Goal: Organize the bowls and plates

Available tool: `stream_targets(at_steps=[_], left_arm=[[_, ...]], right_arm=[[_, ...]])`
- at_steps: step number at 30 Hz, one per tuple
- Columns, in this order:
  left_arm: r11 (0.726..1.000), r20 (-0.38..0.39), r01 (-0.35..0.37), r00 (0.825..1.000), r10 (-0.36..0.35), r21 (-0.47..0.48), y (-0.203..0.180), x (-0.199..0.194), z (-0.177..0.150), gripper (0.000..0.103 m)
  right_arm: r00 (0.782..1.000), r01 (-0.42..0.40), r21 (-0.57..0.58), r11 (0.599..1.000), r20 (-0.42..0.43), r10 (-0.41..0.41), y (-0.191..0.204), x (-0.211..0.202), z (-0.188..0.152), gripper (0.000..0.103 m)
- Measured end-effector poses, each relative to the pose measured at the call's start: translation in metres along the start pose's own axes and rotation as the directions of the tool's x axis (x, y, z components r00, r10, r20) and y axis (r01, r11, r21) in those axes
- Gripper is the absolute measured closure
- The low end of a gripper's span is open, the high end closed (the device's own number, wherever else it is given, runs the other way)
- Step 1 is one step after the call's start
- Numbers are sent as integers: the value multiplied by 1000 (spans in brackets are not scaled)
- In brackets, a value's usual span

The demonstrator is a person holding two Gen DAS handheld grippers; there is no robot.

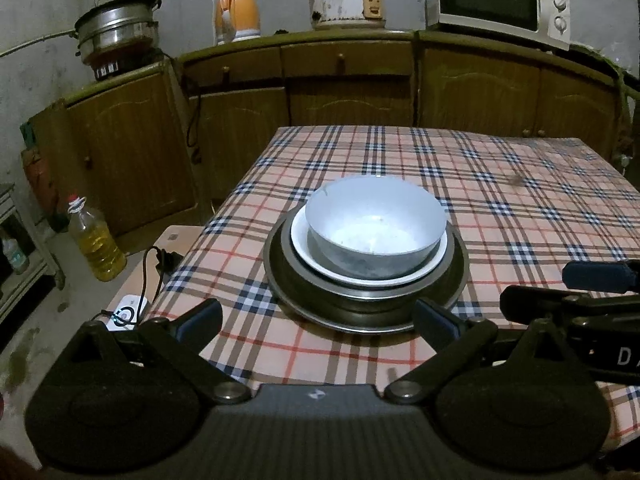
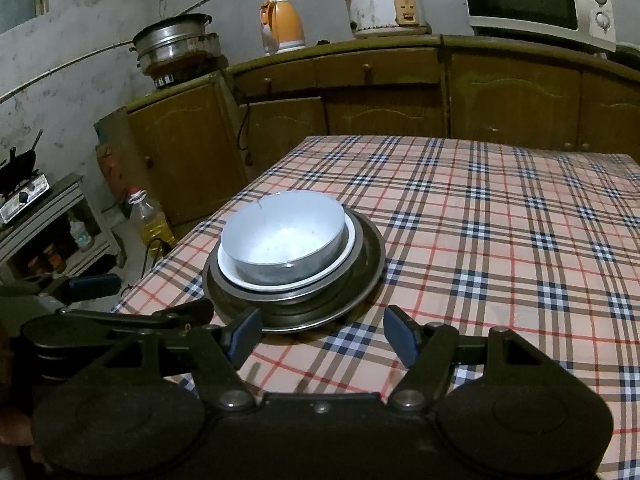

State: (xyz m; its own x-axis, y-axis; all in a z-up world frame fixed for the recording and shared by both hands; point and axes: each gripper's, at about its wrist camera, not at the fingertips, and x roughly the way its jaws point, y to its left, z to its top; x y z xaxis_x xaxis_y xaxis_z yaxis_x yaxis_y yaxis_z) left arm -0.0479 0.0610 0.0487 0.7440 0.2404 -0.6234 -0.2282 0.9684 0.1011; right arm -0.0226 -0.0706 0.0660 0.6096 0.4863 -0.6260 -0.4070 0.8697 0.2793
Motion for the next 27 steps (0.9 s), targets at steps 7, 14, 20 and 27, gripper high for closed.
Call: stream_targets(at_steps=[7,14,20,27], left_arm=[[1000,20,-3,1000,3,13,-2,-4,0,0],[1000,37,-11,999,10,21,-4,-6,0,0],[999,52,-21,998,19,30,-5,-8,1,0],[999,59,-23,998,21,36,-5,-9,1,0]], right_arm=[[1000,-1,8,1000,10,1,-1,-3,-1,22],[1000,-2,10,1000,15,1,-1,-4,-2,22],[1000,-3,12,1000,16,3,-1,-5,-2,22],[1000,-4,13,1000,16,4,-2,-5,-1,22]])
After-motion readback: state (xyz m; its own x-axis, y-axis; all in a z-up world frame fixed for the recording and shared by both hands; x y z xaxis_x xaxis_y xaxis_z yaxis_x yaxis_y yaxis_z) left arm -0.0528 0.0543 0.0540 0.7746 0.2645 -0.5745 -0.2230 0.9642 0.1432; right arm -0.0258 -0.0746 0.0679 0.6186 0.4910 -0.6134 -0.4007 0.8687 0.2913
